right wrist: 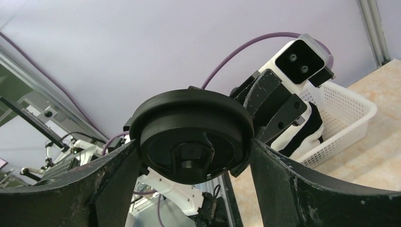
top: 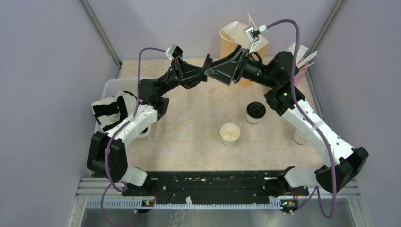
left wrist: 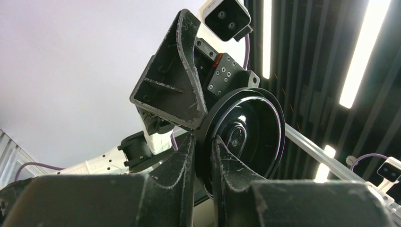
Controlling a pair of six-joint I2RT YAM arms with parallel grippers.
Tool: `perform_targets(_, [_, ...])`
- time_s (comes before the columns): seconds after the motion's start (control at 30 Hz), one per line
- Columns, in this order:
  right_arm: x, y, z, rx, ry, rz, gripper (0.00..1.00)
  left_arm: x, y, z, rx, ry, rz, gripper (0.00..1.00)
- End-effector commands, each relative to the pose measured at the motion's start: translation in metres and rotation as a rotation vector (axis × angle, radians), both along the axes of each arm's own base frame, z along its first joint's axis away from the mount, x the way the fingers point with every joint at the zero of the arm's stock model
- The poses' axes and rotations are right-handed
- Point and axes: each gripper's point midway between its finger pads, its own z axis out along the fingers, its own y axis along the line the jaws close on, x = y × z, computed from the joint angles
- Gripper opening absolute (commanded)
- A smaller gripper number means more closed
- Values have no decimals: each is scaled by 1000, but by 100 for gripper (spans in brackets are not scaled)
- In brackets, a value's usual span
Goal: Pack the takeout coffee
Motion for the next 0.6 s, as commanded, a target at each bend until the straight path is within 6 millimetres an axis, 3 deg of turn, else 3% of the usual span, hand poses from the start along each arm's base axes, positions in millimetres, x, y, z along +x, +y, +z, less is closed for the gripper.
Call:
perform_targets(0.0, [-6, 1, 23, 43, -63, -3, 80, -14, 9, 16, -65, 1, -47, 15])
perform_targets(0.17, [-4, 0, 23, 44, -58, -13, 77, -14, 8, 11, -51, 15, -44, 15])
perform_targets(0.3, [-3, -2, 26, 56, -51, -30, 68, -13, 7, 6, -26, 21, -35, 23])
perform_targets(0.43, [-3, -8, 27, 62, -29, -62, 63, -14, 6, -11, 30, 31, -12, 44])
perform_targets(0.57, [-3, -23, 22, 37, 15, -145, 62, -14, 12, -46, 139, 48, 39, 66])
